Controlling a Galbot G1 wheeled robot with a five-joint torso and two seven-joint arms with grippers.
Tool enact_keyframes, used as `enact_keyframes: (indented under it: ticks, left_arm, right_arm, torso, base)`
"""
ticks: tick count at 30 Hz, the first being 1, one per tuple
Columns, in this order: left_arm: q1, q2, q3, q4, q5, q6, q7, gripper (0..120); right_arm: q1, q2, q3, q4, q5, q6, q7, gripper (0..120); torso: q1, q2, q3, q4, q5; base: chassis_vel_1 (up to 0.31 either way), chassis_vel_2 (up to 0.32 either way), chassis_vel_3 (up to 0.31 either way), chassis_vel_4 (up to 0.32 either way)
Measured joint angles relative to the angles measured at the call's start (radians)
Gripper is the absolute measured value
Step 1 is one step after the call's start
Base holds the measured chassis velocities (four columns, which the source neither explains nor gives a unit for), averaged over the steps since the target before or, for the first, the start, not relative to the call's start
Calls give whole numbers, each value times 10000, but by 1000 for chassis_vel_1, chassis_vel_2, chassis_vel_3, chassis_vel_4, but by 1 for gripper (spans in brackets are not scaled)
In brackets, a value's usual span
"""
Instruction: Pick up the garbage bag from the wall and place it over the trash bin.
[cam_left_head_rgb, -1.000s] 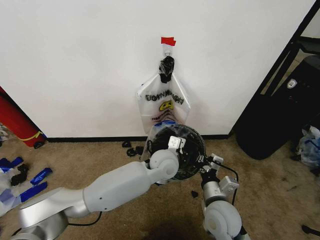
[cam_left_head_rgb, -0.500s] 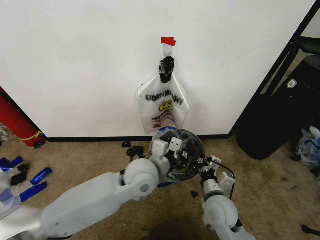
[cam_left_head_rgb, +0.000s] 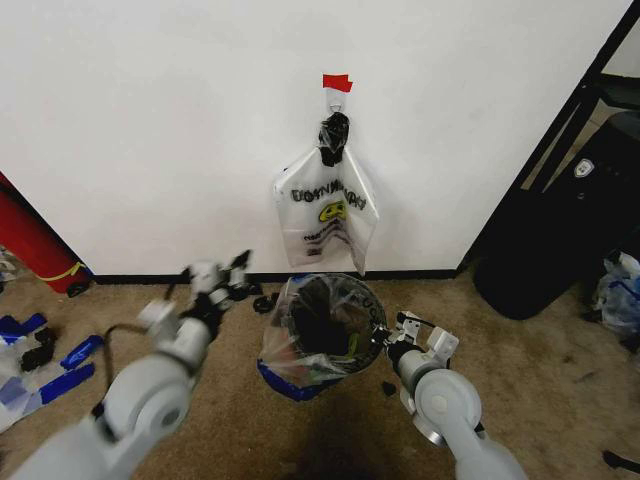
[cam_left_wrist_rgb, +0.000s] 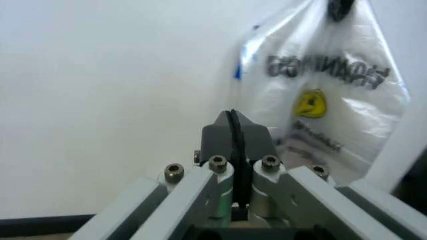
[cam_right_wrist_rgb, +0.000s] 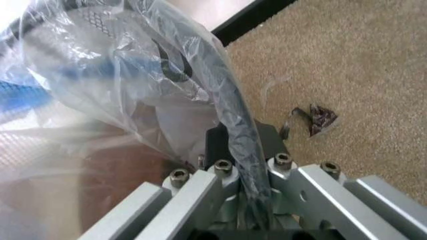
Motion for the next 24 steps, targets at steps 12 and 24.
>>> enact_keyframes:
  ticks: [12,24]
  left_arm:
    - [2412,-1863,-1954,212,2171,-2151,839,18]
    - [2514,-2538,-1766,198,2223,-2042,554,62]
  right_arm:
    - [273,-14,-246,-308,117,-292,-173,0]
    - [172,-6,-227,-512,-146,-565,-343,23]
  torso:
    - [-1,0,0,-2,6]
    - [0,0,1,-3,4]
  base:
    - [0,0,0,0]
    - [0,0,0,0]
